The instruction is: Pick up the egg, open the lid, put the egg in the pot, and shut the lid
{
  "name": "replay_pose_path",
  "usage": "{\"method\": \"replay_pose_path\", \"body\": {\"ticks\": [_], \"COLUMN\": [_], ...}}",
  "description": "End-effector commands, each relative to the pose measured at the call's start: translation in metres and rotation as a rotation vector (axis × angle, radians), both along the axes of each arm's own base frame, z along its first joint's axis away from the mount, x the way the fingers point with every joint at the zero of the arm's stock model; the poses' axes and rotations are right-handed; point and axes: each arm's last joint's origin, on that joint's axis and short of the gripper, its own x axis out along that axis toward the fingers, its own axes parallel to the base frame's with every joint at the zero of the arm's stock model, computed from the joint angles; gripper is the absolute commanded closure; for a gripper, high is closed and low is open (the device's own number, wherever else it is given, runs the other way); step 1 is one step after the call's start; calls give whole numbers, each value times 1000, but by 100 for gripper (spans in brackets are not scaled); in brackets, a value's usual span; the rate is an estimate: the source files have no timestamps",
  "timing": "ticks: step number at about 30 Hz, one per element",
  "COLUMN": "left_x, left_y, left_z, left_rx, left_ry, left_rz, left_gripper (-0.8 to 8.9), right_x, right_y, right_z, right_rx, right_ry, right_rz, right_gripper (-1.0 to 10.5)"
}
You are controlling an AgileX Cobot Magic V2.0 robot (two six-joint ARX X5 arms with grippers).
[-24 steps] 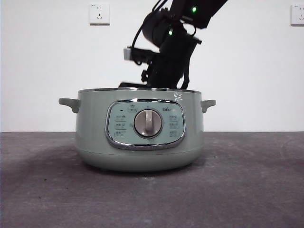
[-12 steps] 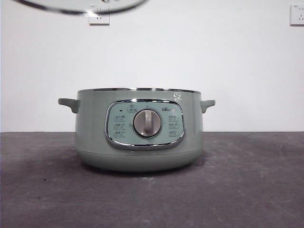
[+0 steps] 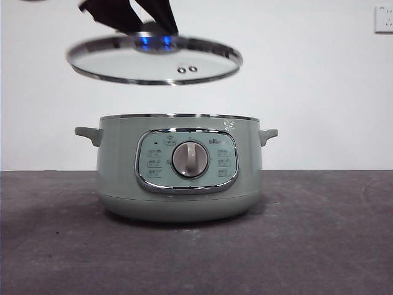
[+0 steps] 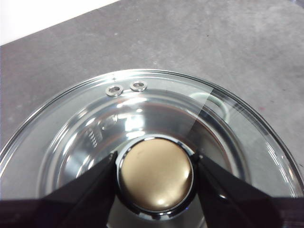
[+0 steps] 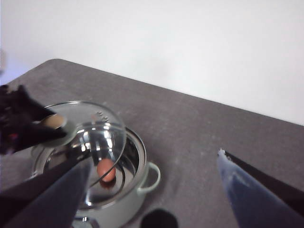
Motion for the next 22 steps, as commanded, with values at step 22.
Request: {"method": "replay_pose_path", "body": {"ticks": [22], "left_x": [37], "left_y": [-29], "left_z": [-37], "left_rx": [-12], "left_ry": [-22], "left_rz": [-14], "left_gripper": [822], "right_x": [-18], "right_y": [-10], "right_z": [-8], "right_rx": [-33], "right_ry": [81], "right_rz": [1], "right_gripper": [505]}}
